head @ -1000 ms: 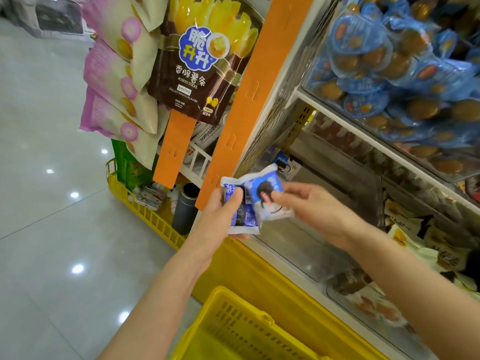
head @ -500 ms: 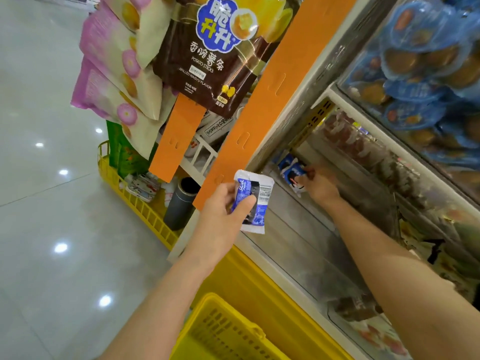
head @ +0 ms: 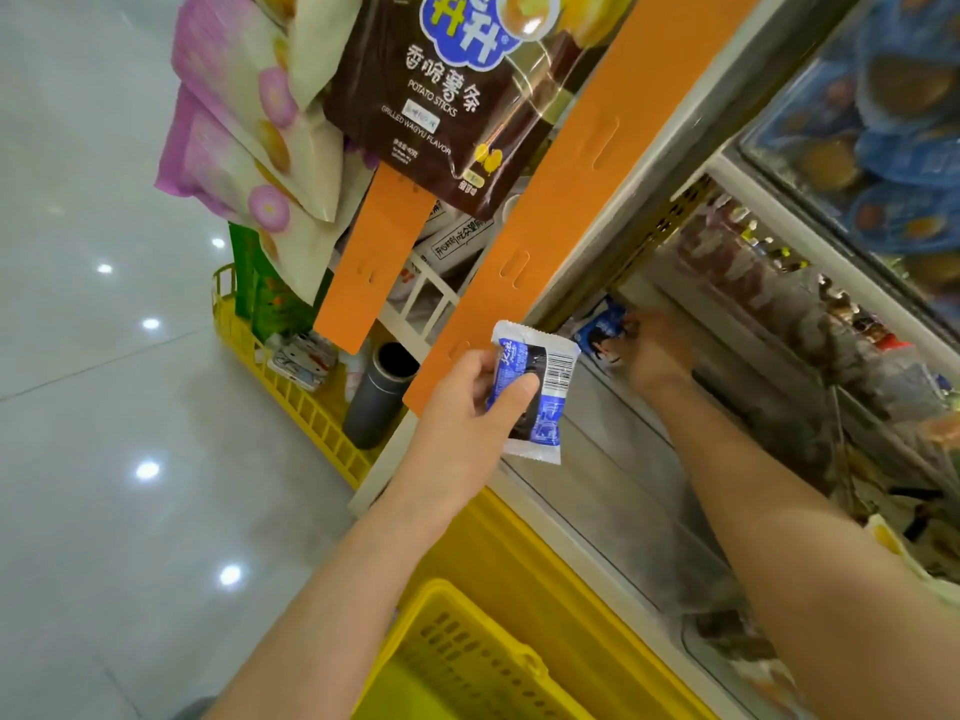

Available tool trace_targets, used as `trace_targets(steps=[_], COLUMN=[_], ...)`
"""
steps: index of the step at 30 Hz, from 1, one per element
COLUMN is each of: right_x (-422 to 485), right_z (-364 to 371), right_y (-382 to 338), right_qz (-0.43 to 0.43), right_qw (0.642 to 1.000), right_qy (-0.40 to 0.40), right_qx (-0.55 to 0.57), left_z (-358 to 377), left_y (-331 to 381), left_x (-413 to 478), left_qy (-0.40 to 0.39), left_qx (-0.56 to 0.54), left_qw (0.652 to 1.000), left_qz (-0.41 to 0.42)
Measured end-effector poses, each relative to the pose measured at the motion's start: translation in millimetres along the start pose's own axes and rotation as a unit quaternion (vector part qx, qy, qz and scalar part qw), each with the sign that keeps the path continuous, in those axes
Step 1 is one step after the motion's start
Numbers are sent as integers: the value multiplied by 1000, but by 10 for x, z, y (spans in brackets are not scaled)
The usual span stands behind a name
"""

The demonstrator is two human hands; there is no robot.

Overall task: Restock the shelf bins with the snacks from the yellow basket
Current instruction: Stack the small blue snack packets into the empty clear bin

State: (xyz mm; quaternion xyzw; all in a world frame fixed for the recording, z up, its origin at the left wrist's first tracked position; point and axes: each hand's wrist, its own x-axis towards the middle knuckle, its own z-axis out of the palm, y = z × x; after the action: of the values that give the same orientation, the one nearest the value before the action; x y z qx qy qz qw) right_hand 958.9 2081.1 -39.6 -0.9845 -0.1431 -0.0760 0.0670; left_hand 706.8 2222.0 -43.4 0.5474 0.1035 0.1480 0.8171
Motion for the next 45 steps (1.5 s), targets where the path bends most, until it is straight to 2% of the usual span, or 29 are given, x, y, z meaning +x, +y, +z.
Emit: trace_targets(steps=[3, 6, 9, 12, 15, 17, 20, 22, 25, 26, 29, 31, 33, 35, 37, 40, 43, 45], right_x=[-124, -423, -870, -1387, -1798, -1966, -2142, -2281, -2444, -2479, -2506, -2475, -2437, -2416, -2404, -2348, -2223, -2108], right_z=[-133, -356, -619, -818, -895, -896, -897, -876, -798, -783, -800, -839, -870, -871, -861, -915, -1015, -1084], right_y=[-54, -202, -369, -523, -655, -682, -655, -650, -660, -662, -637, -589, -549, -526, -506, -456, -385, -325], right_qz=[-5, -27, -31, -47, -73, -77, -71, -100, -166, -184, -209, -175, -111, -68, -59, -23, 15, 44], right_qw=[999, 996, 970, 930, 887, 886, 909, 930, 940, 939, 926, 925, 930, 922, 915, 890, 866, 862], right_qy=[4, 46, 64, 3, -118, -132, -46, 21, 52, 49, 49, 45, -5, -65, -86, -98, -72, -45], right_qx=[37, 73, 234, 365, 439, 439, 408, 353, 295, 286, 312, 334, 351, 375, 389, 444, 494, 503], left_z=[2, -3, 4, 39, 83, 107, 142, 186, 273, 282, 262, 242, 225, 246, 273, 321, 401, 451], left_y=[-4, -22, -3, 25, 36, 18, -43, -85, -126, -140, -176, -176, -184, -160, -136, -99, -52, -10], left_x=[-19, -54, -102, -163, -237, -289, -358, -424, -550, -577, -592, -584, -578, -605, -599, -529, -500, -467], left_qy=[17, 25, 26, 16, -8, -15, 30, 38, -67, -79, -19, 13, -2, -36, -40, -15, -34, -30], left_qx=[8, -4, -17, -27, -23, -12, 62, 75, -76, -113, -143, -148, -141, -97, -28, 11, 16, 81], left_qw=[1000, 999, 998, 997, 997, 997, 997, 996, 993, 988, 987, 986, 987, 993, 998, 1000, 999, 995], left_qz=[-7, -37, -63, -66, -77, -77, -32, -20, -63, -67, -65, -77, -73, -53, -31, -7, -10, 41])
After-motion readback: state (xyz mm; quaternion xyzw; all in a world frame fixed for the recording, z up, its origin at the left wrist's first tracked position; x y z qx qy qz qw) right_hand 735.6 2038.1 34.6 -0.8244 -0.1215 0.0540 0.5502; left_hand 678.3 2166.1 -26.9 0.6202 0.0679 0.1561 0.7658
